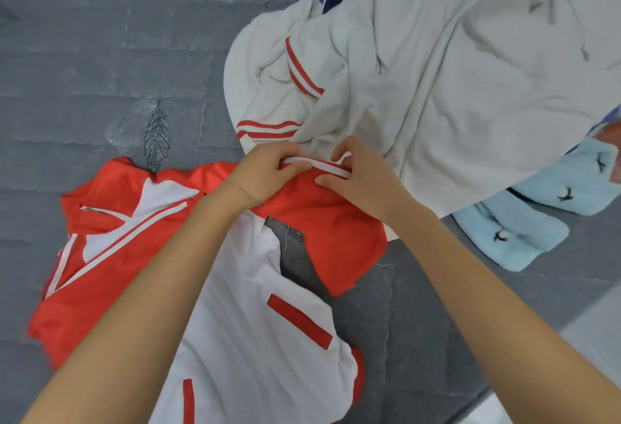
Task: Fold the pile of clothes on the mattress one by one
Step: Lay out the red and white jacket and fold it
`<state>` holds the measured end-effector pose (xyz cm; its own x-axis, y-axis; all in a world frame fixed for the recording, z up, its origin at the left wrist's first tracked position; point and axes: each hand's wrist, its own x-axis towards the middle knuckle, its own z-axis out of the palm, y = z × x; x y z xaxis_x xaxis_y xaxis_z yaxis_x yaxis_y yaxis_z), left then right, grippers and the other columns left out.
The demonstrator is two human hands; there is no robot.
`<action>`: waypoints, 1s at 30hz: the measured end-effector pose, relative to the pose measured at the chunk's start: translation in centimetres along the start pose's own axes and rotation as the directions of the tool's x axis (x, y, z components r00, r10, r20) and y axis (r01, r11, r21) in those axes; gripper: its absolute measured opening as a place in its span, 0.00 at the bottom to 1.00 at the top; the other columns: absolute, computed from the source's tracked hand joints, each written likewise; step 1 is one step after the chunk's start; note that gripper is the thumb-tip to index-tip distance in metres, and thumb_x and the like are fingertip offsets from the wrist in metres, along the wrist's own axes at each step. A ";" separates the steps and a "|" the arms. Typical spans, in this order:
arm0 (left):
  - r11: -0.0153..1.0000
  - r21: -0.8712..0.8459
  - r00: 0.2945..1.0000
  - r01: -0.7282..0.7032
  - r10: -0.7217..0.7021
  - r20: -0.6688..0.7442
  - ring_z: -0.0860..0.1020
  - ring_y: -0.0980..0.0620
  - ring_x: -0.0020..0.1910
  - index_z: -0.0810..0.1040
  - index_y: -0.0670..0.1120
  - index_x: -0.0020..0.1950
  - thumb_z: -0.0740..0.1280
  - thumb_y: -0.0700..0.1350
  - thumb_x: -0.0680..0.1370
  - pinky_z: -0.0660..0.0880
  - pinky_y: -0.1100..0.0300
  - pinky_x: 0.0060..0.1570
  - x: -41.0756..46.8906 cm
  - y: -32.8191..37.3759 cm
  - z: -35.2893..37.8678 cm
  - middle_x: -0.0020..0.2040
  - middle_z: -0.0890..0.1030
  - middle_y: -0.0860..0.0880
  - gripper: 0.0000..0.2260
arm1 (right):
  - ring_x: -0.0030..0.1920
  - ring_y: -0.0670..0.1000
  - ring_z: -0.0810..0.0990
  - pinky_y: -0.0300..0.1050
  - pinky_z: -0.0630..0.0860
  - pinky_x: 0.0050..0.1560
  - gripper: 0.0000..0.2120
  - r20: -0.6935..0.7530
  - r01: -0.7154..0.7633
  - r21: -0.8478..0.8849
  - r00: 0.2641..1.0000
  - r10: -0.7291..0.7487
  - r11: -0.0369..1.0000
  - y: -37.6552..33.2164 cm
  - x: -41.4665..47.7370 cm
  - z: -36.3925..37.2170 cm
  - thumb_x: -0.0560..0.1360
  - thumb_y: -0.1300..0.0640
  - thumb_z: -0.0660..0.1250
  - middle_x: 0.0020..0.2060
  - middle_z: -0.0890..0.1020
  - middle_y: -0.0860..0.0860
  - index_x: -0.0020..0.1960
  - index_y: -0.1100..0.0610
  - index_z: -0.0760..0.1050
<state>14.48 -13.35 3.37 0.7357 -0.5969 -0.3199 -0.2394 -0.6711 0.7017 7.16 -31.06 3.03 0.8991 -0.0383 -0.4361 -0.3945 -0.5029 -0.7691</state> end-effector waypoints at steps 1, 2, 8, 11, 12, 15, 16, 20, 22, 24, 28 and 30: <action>1.000 -0.006 1.000 0.000 -0.001 -0.028 0.71 0.65 0.34 0.78 0.44 0.41 0.67 0.42 0.78 0.64 0.69 0.38 0.0 -0.1 0.0 0.33 0.73 0.56 0.06 | 0.41 0.45 0.75 0.41 0.67 0.42 0.15 -0.009 -0.030 0.005 0.999 0.030 1.000 0.2 0.1 -0.5 0.72 0.47 0.72 0.41 0.78 0.46 0.51 0.53 0.73; 1.000 -0.018 0.998 0.006 -0.007 -0.067 0.71 0.66 0.35 0.78 0.43 0.42 0.67 0.41 0.78 0.65 0.71 0.39 0.1 -0.1 -0.1 0.34 0.74 0.56 0.06 | 0.41 0.45 0.75 0.41 0.67 0.42 0.14 -0.019 -0.043 0.005 0.999 0.044 0.999 0.3 0.2 -1.0 0.72 0.46 0.72 0.41 0.78 0.47 0.50 0.53 0.75; 0.989 -0.134 0.920 0.061 -0.108 -0.376 0.70 0.60 0.38 0.77 0.40 0.43 0.63 0.38 0.80 0.66 0.71 0.43 1.6 0.4 -1.1 0.38 0.75 0.48 0.07 | 0.33 0.44 0.74 0.41 0.68 0.37 0.14 -0.084 -0.039 0.093 0.995 0.047 0.995 1.5 0.1 -5.2 0.72 0.45 0.72 0.34 0.80 0.56 0.40 0.57 0.80; 0.969 -0.235 0.870 0.079 -0.182 -0.458 0.71 0.57 0.40 0.76 0.41 0.44 0.62 0.37 0.80 0.67 0.69 0.43 2.8 0.6 -1.7 0.38 0.75 0.48 0.06 | 0.27 0.40 0.71 0.36 0.65 0.31 0.13 -0.018 -0.076 -0.047 0.997 0.075 0.996 2.9 0.1 -7.6 0.70 0.46 0.73 0.28 0.75 0.48 0.37 0.55 0.78; 0.962 -0.259 0.854 0.085 -0.204 -0.478 0.71 0.59 0.39 0.76 0.42 0.44 0.62 0.37 0.80 0.67 0.70 0.42 3.1 0.8 -1.7 0.37 0.75 0.49 0.06 | 0.27 0.41 0.71 0.37 0.65 0.31 0.12 0.012 -0.088 -0.089 0.996 0.090 0.992 3.3 0.0 -8.4 0.70 0.47 0.73 0.28 0.74 0.46 0.35 0.53 0.77; 0.940 -0.324 0.797 0.106 -0.276 -0.537 0.72 0.61 0.40 0.78 0.41 0.47 0.62 0.38 0.80 0.67 0.69 0.44 3.8 1.2 -1.0 0.38 0.76 0.51 0.06 | 0.36 0.47 0.74 0.38 0.68 0.36 0.13 0.065 -0.044 -0.139 0.996 0.054 0.989 4.2 0.0 -10.6 0.71 0.47 0.73 0.37 0.74 0.49 0.37 0.56 0.78; 0.931 -0.347 0.772 0.116 -0.304 -0.558 0.72 0.58 0.42 0.79 0.40 0.48 0.62 0.38 0.80 0.68 0.69 0.44 4.1 1.1 -0.8 0.40 0.76 0.49 0.07 | 0.38 0.47 0.76 0.37 0.71 0.39 0.13 0.075 -0.023 -0.087 0.997 0.029 0.996 4.4 -0.1 -11.3 0.71 0.46 0.73 0.40 0.75 0.50 0.39 0.56 0.80; 0.880 -0.458 0.642 0.126 -0.425 -0.638 0.70 0.63 0.39 0.76 0.43 0.48 0.61 0.38 0.80 0.66 0.74 0.41 5.2 0.9 -0.7 0.37 0.74 0.54 0.05 | 0.30 0.45 0.76 0.37 0.74 0.31 0.13 0.043 0.000 0.230 0.999 -0.010 0.973 4.2 -0.9 -14.1 0.73 0.49 0.71 0.31 0.77 0.49 0.37 0.57 0.75; 0.859 -0.489 0.622 0.154 -0.469 -0.627 0.70 0.64 0.38 0.76 0.44 0.48 0.61 0.38 0.80 0.66 0.75 0.41 5.8 1.0 -0.6 0.38 0.73 0.56 0.05 | 0.25 0.40 0.72 0.31 0.69 0.27 0.14 0.009 0.032 0.221 0.999 -0.035 0.975 4.4 -0.9 -15.0 0.76 0.53 0.69 0.26 0.74 0.45 0.38 0.60 0.71; 0.863 -0.469 0.645 0.189 -0.469 -0.603 0.73 0.60 0.40 0.78 0.40 0.49 0.61 0.38 0.80 0.68 0.73 0.44 6.0 1.2 -0.4 0.40 0.77 0.51 0.06 | 0.24 0.39 0.69 0.28 0.66 0.29 0.14 -0.045 0.014 0.097 0.999 -0.010 0.995 4.6 -0.4 -15.4 0.77 0.52 0.67 0.24 0.73 0.43 0.39 0.60 0.71; 0.964 -0.001 0.699 0.265 -0.193 -0.689 0.72 0.45 0.59 0.77 0.42 0.62 0.65 0.39 0.76 0.65 0.57 0.63 5.2 2.7 0.7 0.60 0.76 0.40 0.15 | 0.23 0.41 0.71 0.33 0.67 0.26 0.13 -0.169 -0.089 0.289 0.975 0.143 0.953 4.6 0.4 -15.4 0.77 0.50 0.68 0.27 0.76 0.48 0.37 0.55 0.72; 0.993 0.109 0.763 0.042 0.038 -0.645 0.72 0.43 0.58 0.77 0.41 0.60 0.67 0.38 0.75 0.65 0.57 0.62 4.5 5.0 2.0 0.57 0.75 0.42 0.13 | 0.24 0.43 0.72 0.35 0.68 0.25 0.15 -0.126 -0.154 0.479 0.962 0.241 0.864 3.9 0.6 -14.6 0.77 0.49 0.67 0.27 0.75 0.47 0.34 0.52 0.70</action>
<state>15.35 -20.30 4.17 0.9609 -0.1980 0.1933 -0.2759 -0.7395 0.6140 8.97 -45.71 6.56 0.7942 -0.2667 -0.5461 -0.5701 -0.0156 -0.8215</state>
